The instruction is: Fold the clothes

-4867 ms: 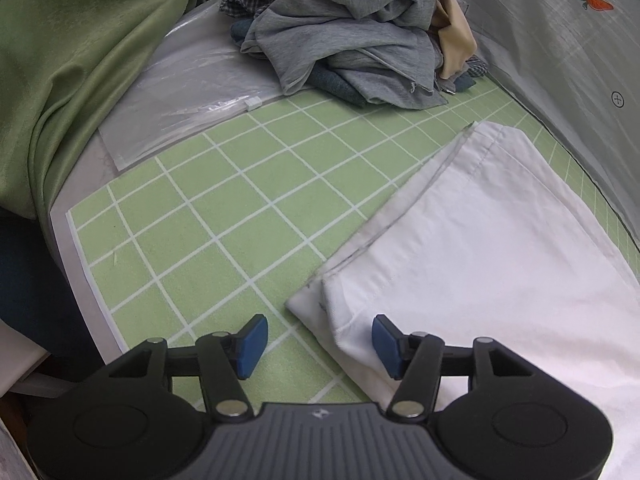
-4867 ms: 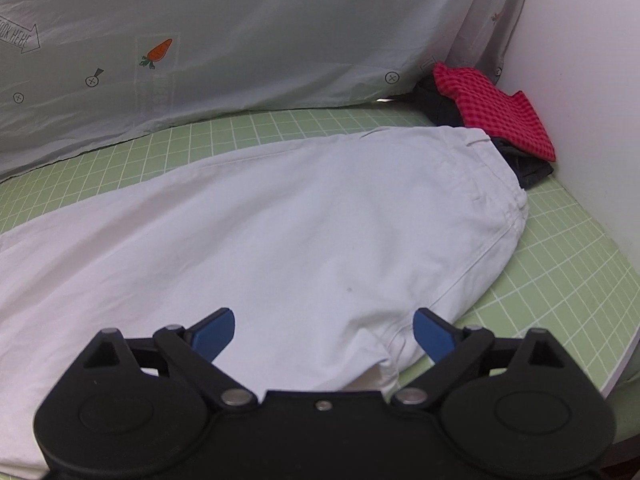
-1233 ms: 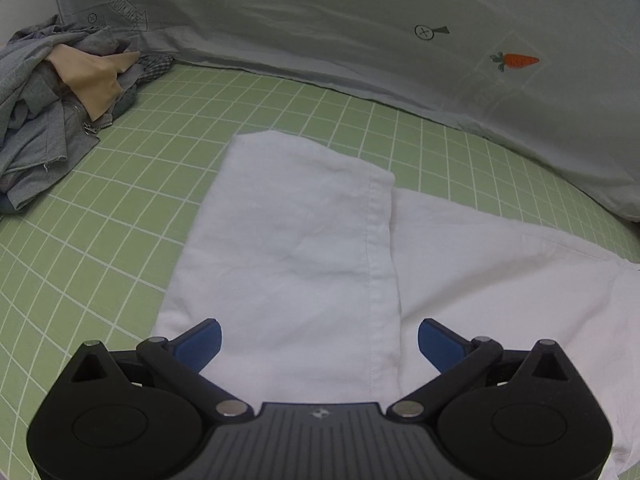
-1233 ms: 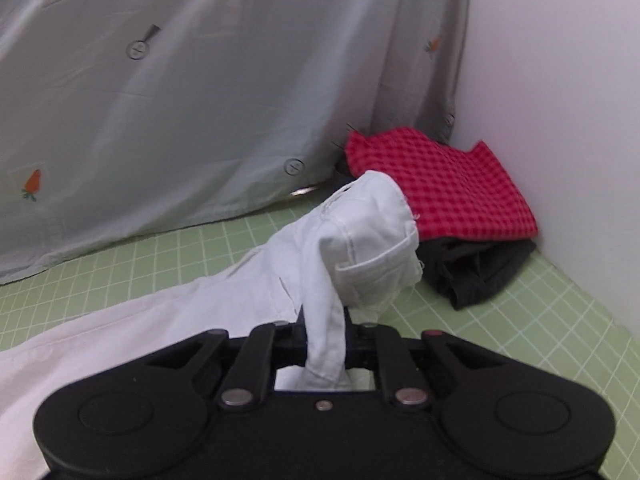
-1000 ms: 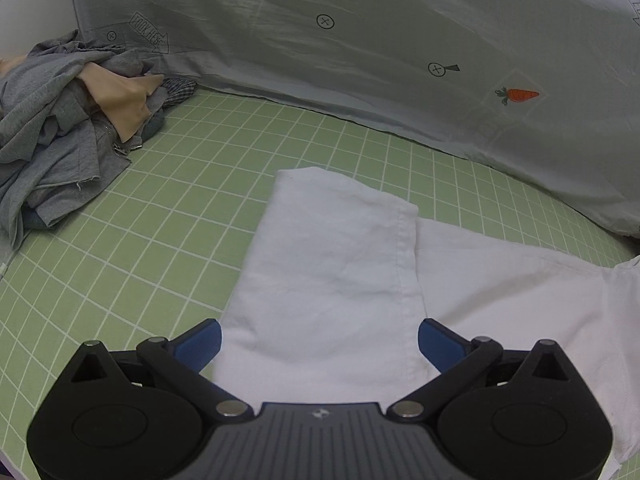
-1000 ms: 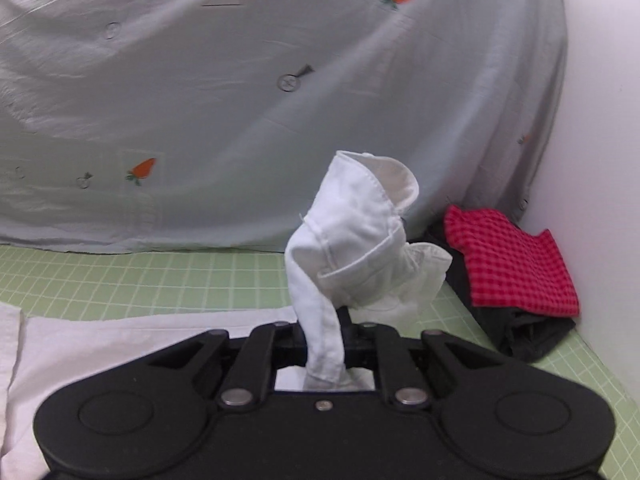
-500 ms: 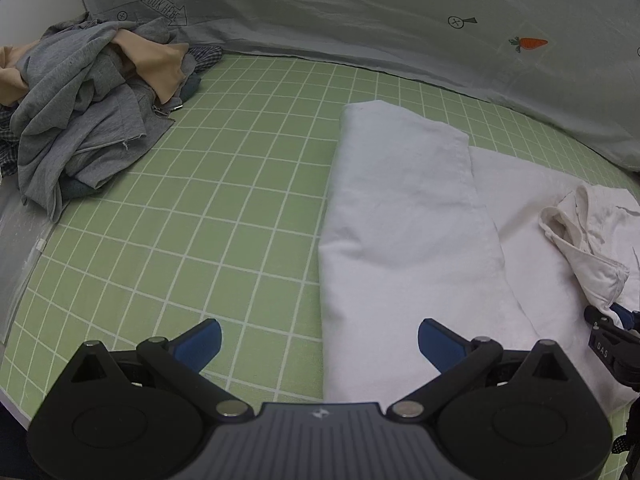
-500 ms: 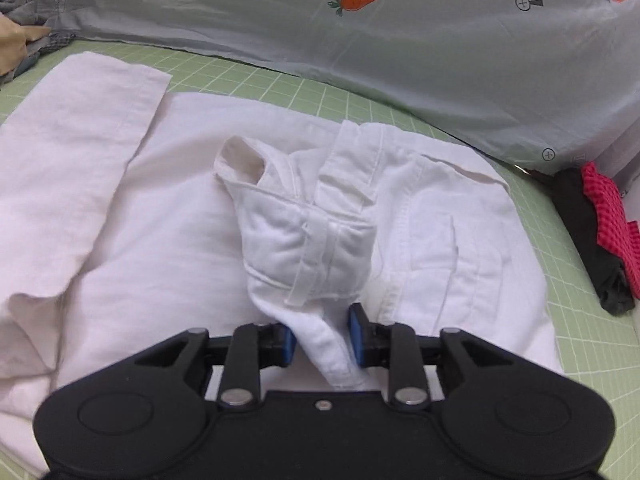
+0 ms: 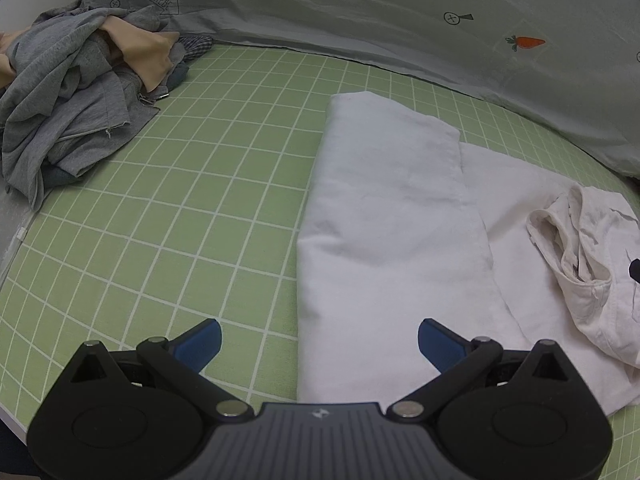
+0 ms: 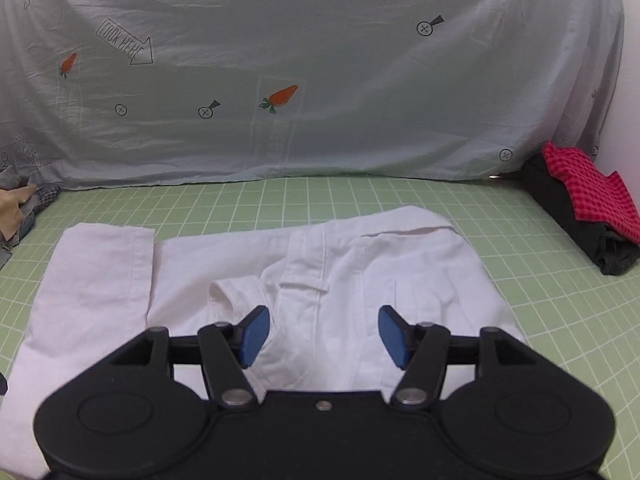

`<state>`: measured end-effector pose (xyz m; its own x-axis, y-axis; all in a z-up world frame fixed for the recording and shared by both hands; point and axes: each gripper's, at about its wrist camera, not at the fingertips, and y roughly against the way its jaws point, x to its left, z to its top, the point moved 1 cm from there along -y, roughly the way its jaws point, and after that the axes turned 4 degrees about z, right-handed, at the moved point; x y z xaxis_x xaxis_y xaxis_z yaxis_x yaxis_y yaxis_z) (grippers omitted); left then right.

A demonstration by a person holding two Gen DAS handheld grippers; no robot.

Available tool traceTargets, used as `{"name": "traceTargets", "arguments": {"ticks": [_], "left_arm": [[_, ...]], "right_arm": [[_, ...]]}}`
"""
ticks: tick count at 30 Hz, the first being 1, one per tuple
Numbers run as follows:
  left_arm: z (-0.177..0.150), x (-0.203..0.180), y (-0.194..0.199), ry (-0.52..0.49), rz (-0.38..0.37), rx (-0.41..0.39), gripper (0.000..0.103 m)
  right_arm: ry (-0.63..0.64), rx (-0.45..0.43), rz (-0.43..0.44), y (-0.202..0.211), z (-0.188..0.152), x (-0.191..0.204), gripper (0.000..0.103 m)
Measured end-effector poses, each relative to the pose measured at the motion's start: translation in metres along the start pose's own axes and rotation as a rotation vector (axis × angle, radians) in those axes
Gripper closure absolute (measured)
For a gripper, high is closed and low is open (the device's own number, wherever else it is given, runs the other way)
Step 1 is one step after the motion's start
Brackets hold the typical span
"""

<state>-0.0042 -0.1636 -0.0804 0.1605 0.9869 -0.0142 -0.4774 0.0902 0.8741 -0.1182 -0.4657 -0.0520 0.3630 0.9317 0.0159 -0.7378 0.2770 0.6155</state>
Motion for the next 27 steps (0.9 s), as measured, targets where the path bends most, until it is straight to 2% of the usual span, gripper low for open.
{"name": "traceTargets", "arguments": {"ticks": [8, 13, 18, 19, 20, 22, 23, 27], "left_arm": [[0.027, 0.002, -0.023, -0.004, 0.039, 0.027, 0.000], [0.054, 0.000, -0.048, -0.015, 0.059, 0.024, 0.000], [0.068, -0.006, -0.067, -0.038, 0.078, 0.052, 0.000], [0.066, -0.007, -0.069, -0.044, 0.076, 0.058, 0.000], [0.064, -0.008, -0.071, -0.051, 0.073, 0.065, 0.000], [0.057, -0.010, -0.076, -0.065, 0.066, 0.088, 0.000], [0.055, -0.010, -0.078, -0.066, 0.065, 0.100, 0.000], [0.050, -0.011, -0.080, -0.061, 0.061, 0.119, 0.000]], "right_arm": [[0.015, 0.083, -0.044, -0.043, 0.003, 0.008, 0.038], [-0.003, 0.120, -0.034, -0.084, 0.013, 0.004, 0.038], [-0.007, 0.178, -0.096, -0.116, 0.014, 0.004, 0.039], [-0.009, 0.180, -0.100, -0.117, 0.013, 0.003, 0.043], [-0.007, 0.177, -0.097, -0.117, 0.012, 0.003, 0.054], [-0.005, 0.161, -0.076, -0.112, 0.009, 0.002, 0.066], [-0.007, 0.148, -0.076, -0.108, 0.008, 0.000, 0.081], [-0.012, 0.083, -0.055, -0.086, 0.012, 0.000, 0.087]]}}
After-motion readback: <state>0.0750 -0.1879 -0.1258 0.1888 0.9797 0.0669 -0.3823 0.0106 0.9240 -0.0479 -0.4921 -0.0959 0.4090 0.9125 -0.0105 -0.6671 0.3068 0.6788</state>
